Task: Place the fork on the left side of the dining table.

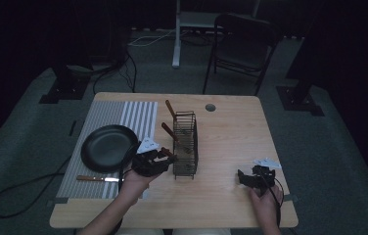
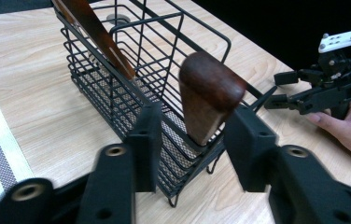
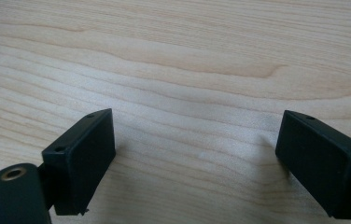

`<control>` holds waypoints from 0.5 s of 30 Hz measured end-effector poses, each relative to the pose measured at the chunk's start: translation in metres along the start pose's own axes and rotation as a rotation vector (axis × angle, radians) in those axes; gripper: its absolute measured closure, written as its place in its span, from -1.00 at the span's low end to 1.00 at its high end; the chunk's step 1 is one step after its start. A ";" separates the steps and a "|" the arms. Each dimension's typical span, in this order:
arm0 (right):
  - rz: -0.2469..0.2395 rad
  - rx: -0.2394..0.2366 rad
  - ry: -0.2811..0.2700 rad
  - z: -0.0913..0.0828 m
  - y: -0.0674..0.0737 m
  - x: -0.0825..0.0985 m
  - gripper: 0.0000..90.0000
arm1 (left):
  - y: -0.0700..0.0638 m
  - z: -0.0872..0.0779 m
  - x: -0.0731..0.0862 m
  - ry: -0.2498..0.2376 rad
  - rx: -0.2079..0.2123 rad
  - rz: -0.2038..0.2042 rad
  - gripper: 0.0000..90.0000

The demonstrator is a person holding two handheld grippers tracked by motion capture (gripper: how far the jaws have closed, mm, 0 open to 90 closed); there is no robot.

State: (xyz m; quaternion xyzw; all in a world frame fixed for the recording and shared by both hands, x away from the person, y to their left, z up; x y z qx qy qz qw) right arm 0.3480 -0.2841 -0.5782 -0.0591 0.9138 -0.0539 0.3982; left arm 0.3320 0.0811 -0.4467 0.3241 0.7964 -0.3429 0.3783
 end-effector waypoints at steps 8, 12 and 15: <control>-0.001 0.000 0.000 0.000 0.000 0.000 -0.74 | 0.005 0.005 0.001 -0.005 0.009 -0.035 0.63; 0.000 0.000 0.000 0.000 0.000 0.000 -0.74 | 0.009 0.007 0.001 -0.028 0.023 -0.067 0.65; 0.000 0.000 0.000 0.000 0.000 0.000 -0.74 | 0.011 0.007 0.000 -0.047 0.035 -0.096 0.66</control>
Point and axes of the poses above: each handheld gripper's, and its own axes: z roughly forward along the jaws, x roughly out of its underside, y roughly to its left, the point moved 4 cm from there along z, roughly forward along the jaws, and after that the axes turned 13 degrees about x, right-handed, at the moved point
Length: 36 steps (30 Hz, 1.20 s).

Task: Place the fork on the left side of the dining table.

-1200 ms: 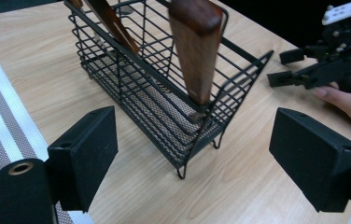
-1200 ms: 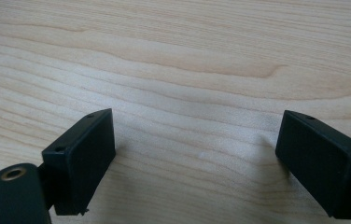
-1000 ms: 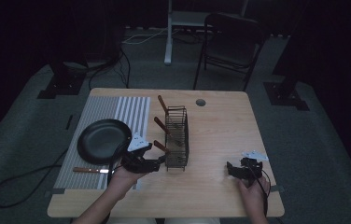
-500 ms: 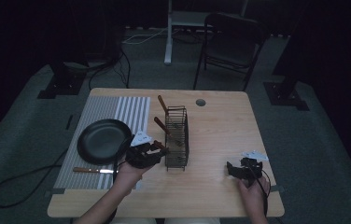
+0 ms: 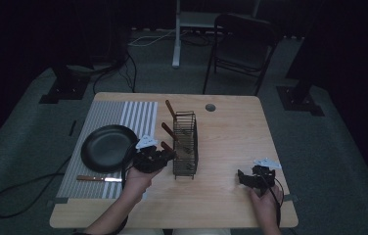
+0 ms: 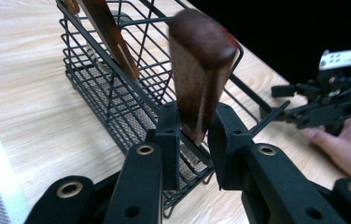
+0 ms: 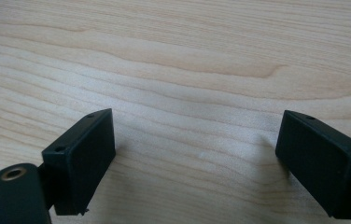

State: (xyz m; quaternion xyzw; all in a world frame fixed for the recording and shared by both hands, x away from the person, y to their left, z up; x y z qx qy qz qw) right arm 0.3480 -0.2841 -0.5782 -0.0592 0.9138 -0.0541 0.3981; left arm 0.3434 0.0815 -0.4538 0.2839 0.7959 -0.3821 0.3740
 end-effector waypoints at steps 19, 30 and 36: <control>-0.001 0.000 -0.001 0.000 0.000 0.000 -0.74 | -0.006 -0.012 -0.015 -0.034 -0.039 0.066 0.79; 0.000 0.000 0.002 0.000 0.000 0.000 -0.74 | -0.017 -0.037 -0.034 -0.077 -0.024 0.092 0.79; -0.001 0.000 0.000 0.000 0.000 0.000 -0.74 | -0.017 -0.044 -0.046 -0.091 -0.017 0.093 0.79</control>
Point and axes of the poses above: each handheld gripper's, and its own axes: z roughly forward along the jaws, x roughly out of its underside, y roughly to its left, the point moved 4 cm from there along z, roughly forward along the jaws, and after that the axes turned 13 degrees about x, right-handed, at the moved point
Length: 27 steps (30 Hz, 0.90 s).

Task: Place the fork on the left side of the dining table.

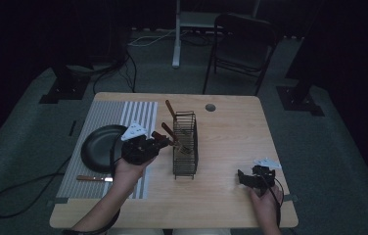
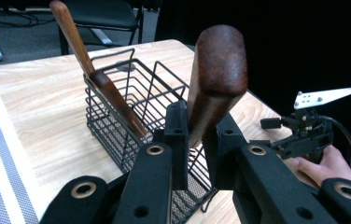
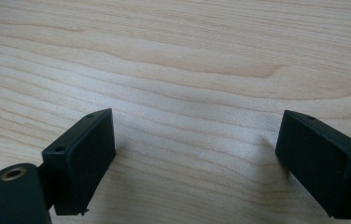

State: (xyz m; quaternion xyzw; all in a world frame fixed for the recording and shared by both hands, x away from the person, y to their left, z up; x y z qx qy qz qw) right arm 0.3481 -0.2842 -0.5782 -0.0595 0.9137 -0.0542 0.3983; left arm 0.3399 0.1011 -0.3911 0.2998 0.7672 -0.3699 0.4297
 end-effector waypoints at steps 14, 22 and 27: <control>0.000 0.000 0.000 0.000 0.000 0.000 -0.74 | 0.009 -0.014 -0.036 -0.082 -0.026 0.013 0.79; -0.001 0.001 0.000 0.000 0.000 0.000 -0.74 | 0.035 -0.021 -0.057 -0.146 -0.038 -0.012 0.79; 0.000 0.000 0.000 0.000 0.000 0.000 -0.74 | 0.052 -0.029 -0.060 -0.169 -0.062 -0.036 0.79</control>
Point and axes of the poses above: each handheld gripper's, and its own axes: z roughly forward along the jaws, x roughly out of its underside, y roughly to its left, the point moved 4 cm from there along z, roughly forward along the jaws, and after that the axes turned 13 degrees about x, right-handed, at the moved point
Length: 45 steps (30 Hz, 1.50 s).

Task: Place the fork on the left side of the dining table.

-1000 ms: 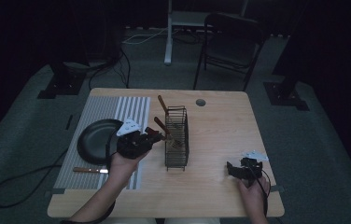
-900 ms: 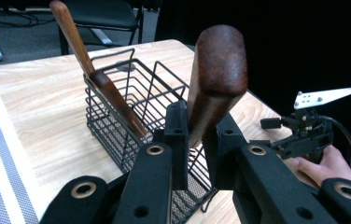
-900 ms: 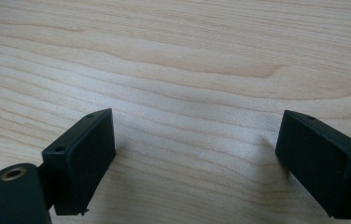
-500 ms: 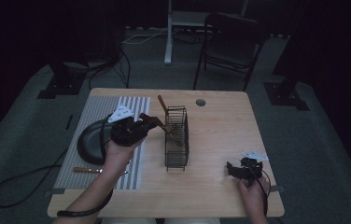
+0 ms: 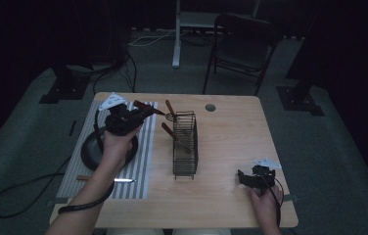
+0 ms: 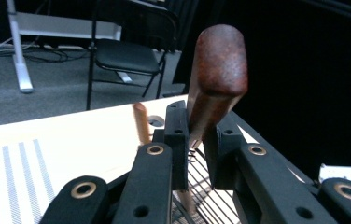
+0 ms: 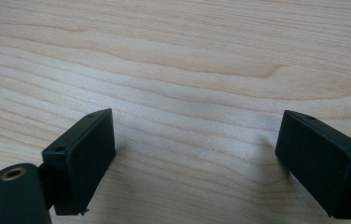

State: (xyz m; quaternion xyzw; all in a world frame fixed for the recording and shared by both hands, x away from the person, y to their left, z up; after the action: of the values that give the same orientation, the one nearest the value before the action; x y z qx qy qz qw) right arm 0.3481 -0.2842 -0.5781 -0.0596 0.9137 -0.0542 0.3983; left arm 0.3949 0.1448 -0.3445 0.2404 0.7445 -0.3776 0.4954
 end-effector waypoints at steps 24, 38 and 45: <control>0.001 0.000 0.000 0.000 0.000 0.000 -0.74 | 0.075 -0.033 0.016 -0.008 -0.184 -0.092 0.79; 0.001 0.000 0.001 0.000 0.000 0.000 -0.74 | 0.117 -0.038 0.032 0.007 -0.251 -0.159 0.79; 0.001 0.000 0.001 0.000 0.000 0.000 -0.74 | 0.134 -0.038 0.038 0.014 -0.271 -0.190 0.79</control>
State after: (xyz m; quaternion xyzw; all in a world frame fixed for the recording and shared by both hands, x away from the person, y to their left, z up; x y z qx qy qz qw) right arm 0.3480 -0.2841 -0.5783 -0.0592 0.9138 -0.0542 0.3981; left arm 0.4564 0.2551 -0.4146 0.1026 0.8112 -0.3173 0.4803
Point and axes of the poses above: each handheld gripper's, and its own axes: z roughly forward along the jaws, x roughly out of its underside, y roughly to its left, the point moved 4 cm from there along z, roughly forward along the jaws, and after that the axes turned 13 degrees about x, right-handed, at the moved point
